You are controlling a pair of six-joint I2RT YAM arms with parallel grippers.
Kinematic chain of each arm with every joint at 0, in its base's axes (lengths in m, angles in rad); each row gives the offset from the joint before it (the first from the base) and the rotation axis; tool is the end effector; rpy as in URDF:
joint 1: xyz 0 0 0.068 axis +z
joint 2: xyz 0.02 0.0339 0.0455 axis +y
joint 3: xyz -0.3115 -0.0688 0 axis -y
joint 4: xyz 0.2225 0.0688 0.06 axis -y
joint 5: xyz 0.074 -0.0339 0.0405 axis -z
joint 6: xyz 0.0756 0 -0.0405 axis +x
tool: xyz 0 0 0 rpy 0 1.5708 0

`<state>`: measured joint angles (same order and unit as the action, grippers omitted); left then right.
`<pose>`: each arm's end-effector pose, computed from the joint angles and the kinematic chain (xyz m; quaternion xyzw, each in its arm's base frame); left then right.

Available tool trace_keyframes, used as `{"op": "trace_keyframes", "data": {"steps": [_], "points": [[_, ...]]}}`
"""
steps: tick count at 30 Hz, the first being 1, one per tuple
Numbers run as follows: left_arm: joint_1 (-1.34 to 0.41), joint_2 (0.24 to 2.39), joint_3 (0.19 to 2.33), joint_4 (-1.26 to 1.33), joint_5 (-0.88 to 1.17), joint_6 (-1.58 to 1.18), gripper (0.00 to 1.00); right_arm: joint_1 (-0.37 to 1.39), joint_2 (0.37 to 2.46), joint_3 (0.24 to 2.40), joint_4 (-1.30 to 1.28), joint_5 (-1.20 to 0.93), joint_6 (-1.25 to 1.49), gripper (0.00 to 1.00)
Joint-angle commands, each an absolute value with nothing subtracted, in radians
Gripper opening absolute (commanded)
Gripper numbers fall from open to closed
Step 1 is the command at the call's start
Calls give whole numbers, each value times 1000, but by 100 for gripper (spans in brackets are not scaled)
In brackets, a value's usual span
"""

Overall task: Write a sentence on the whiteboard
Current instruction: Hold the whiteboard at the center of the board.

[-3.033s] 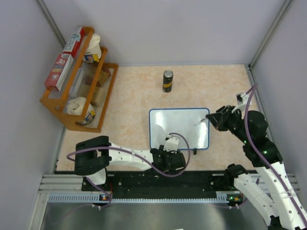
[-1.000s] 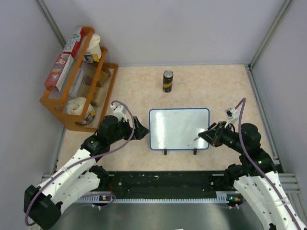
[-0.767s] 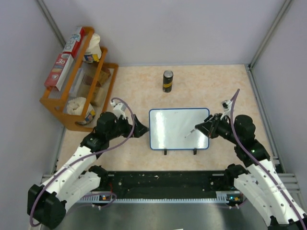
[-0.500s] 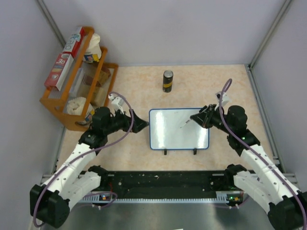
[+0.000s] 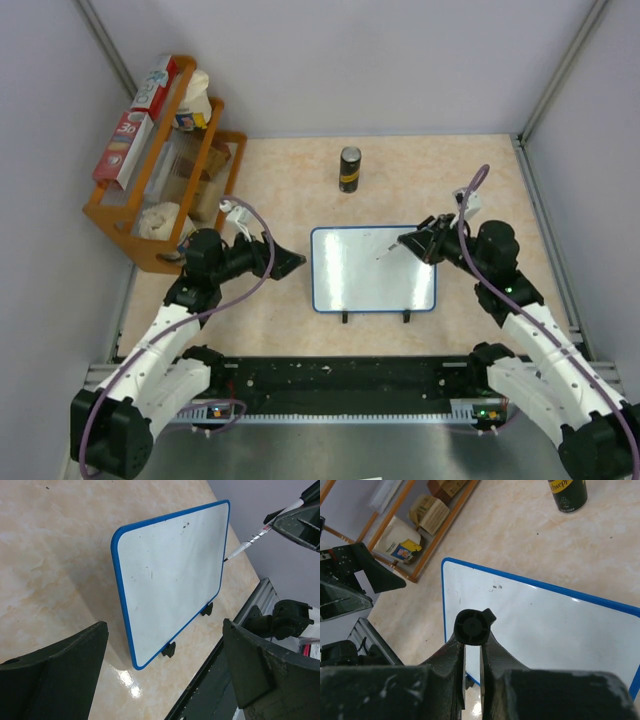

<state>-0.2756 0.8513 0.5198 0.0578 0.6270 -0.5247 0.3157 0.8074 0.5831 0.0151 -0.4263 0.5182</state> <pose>0.1562 -0.0903 0.2956 0.0907 0.7754 -0.4502 0.4335 0.1563 0.0839 0.3179 -0.0557 0.7691 0.3994 0.4959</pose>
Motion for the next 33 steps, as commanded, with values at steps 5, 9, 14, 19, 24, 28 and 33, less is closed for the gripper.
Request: {"op": "trace_keyframes", "data": {"steps": [5, 9, 14, 19, 24, 28, 33], "points": [[-253, 841, 497, 138, 704, -540, 99, 311, 643, 585, -55, -402, 554, 0], [-241, 893, 532, 150, 745, -525, 99, 311, 623, 568, -80, -431, 557, 0], [-233, 1010, 545, 314, 848, -548, 99, 311, 615, 564, -80, -466, 551, 0], [-233, 1175, 571, 455, 951, -522, 98, 311, 598, 569, -83, -495, 542, 0], [-233, 1371, 630, 595, 1061, -537, 93, 311, 586, 558, -83, -511, 545, 0], [-233, 1456, 686, 643, 1095, -540, 91, 311, 578, 555, -92, -508, 548, 0], [-233, 1555, 750, 636, 1124, -523, 82, 311, 586, 563, -98, -505, 542, 0]]}}
